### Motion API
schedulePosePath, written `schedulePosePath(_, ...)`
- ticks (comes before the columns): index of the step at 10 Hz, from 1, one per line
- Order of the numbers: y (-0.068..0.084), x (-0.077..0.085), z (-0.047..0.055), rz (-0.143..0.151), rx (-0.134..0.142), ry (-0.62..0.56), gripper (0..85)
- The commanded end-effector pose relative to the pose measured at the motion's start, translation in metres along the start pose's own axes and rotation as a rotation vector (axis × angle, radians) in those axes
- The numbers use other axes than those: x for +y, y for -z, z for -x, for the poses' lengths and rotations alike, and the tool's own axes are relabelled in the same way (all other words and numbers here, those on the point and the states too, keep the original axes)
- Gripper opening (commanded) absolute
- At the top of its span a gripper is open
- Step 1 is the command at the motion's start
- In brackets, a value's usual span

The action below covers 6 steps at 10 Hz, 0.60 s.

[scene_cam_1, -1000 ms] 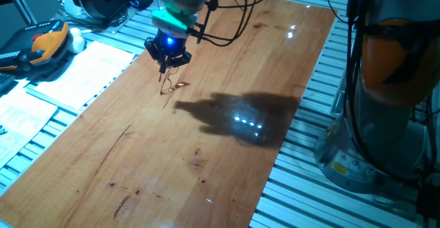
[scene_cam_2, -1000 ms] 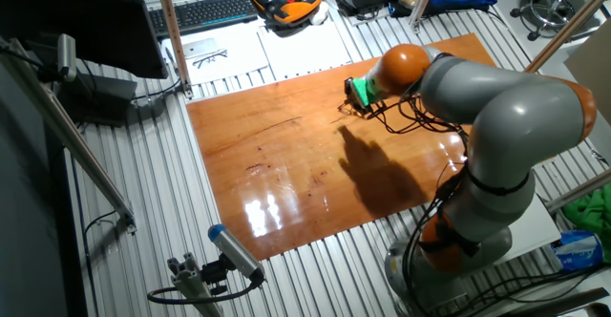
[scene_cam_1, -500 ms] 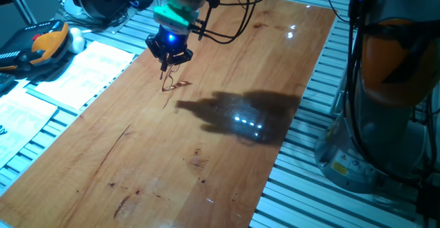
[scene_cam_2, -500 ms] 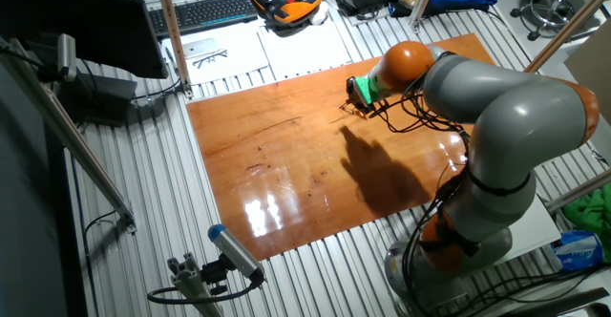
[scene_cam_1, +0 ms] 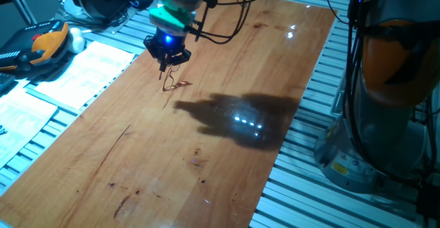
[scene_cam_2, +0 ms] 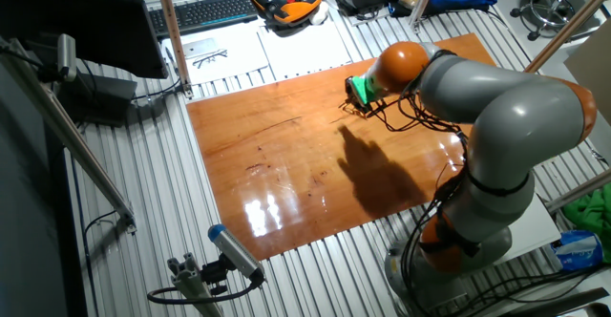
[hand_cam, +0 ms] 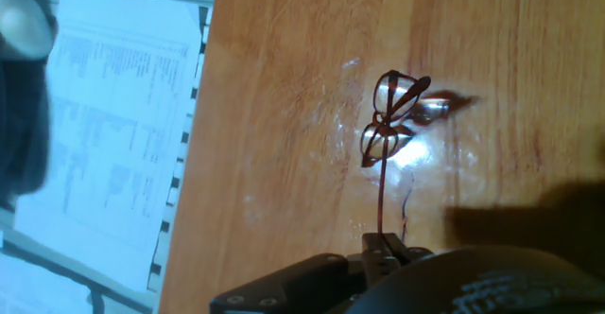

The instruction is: Unfold the leg of the glasses (with one hand)

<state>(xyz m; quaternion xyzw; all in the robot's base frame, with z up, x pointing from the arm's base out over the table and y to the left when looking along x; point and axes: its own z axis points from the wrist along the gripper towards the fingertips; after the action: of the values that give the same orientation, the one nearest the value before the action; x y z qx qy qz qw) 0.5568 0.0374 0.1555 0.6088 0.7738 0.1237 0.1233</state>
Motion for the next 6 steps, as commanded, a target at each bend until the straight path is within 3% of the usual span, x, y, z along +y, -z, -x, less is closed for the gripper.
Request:
schedulePosePath(1, -0.0003, 0.0004, 0.0013, -0.006, 0.006, -0.001, 0.0)
schedulePosePath(6, -0.0018, 0.0009, 0.0023, -0.01, 0.028, -0.008, 0.0)
